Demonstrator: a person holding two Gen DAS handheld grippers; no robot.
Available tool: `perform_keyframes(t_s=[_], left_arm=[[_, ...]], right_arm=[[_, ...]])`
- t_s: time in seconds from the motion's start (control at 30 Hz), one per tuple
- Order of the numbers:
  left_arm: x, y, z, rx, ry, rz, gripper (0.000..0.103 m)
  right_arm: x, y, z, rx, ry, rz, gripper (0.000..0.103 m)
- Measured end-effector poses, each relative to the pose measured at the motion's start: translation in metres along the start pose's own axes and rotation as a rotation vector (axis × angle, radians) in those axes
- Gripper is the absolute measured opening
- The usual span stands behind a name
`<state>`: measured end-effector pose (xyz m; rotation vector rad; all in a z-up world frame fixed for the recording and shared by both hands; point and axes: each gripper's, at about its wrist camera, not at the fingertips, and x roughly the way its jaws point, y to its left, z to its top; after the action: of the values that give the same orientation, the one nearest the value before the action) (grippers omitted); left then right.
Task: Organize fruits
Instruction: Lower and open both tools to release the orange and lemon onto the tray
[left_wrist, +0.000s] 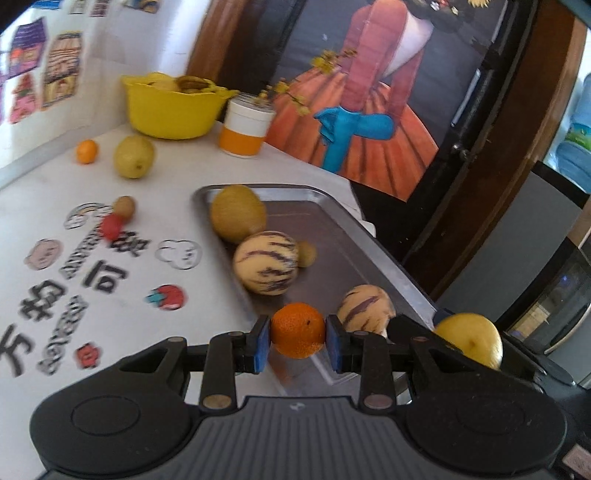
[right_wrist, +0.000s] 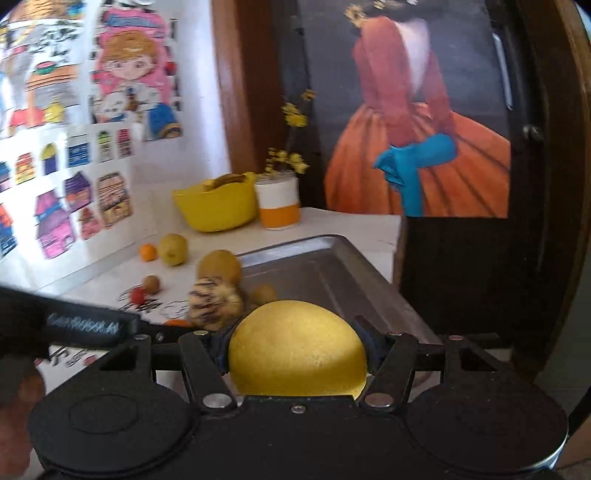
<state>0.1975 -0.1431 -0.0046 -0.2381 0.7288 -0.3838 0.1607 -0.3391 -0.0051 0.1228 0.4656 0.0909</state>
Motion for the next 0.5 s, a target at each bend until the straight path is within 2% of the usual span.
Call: perform_keyframes(t_s=[0.2,0.5], left_arm=[[0.013,-0.010,-0.004,0.037,0.018,-0.008,0.034],[0.018,-0.005,-0.002,0.028,0.027,0.003,0.036]], right_arm=[[0.016,-0.004,0.003,0.025,0.002,0.007,0.065],[0.020,-0.002,0.006,0.048,-0.015,0.008,0.068]])
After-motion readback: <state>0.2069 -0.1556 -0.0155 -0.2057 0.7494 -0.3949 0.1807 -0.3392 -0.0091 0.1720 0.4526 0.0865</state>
